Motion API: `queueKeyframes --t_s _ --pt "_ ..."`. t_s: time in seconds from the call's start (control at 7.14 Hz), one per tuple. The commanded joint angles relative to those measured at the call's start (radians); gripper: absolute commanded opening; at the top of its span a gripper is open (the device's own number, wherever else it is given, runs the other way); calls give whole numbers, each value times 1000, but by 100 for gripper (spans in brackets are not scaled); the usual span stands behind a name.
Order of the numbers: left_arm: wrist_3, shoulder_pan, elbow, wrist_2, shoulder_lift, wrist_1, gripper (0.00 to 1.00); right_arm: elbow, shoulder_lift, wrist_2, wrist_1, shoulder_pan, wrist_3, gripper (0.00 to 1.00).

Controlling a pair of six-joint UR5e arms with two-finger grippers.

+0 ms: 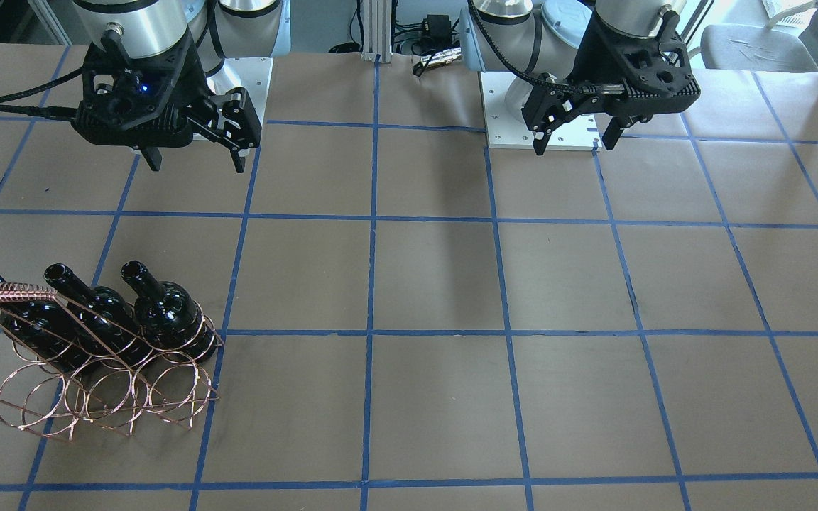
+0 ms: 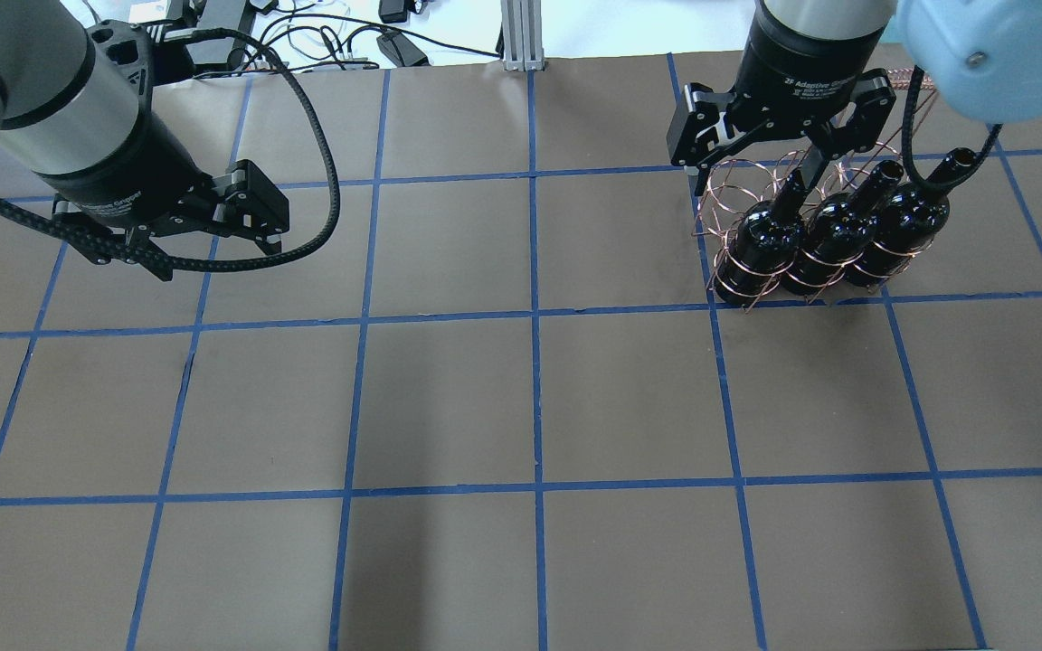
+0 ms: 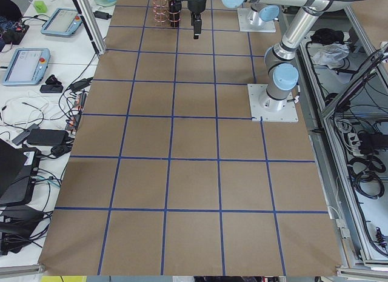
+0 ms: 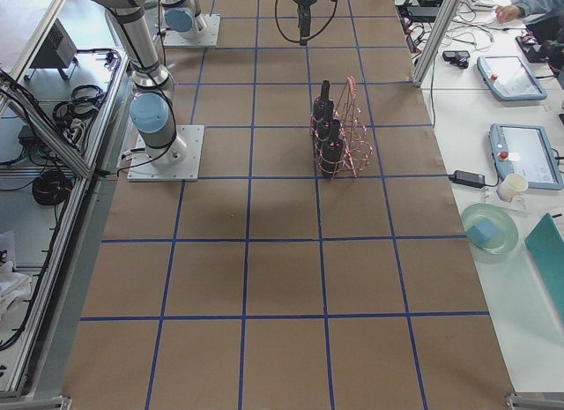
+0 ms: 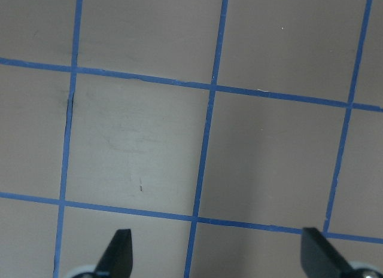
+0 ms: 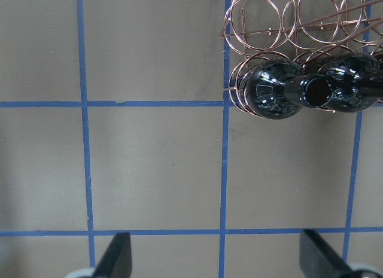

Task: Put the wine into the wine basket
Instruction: 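Open the right gripper and raise it away from the rack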

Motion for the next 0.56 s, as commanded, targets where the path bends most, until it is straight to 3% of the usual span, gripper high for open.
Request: queueKeyframes --t_s 0.0,0.42 --pt "-1 0 -1 0 0 0 100 0 -2 -5 -1 -2 1 100" --pt "-1 0 -1 0 0 0 100 0 -5 -9 1 0 1 100"
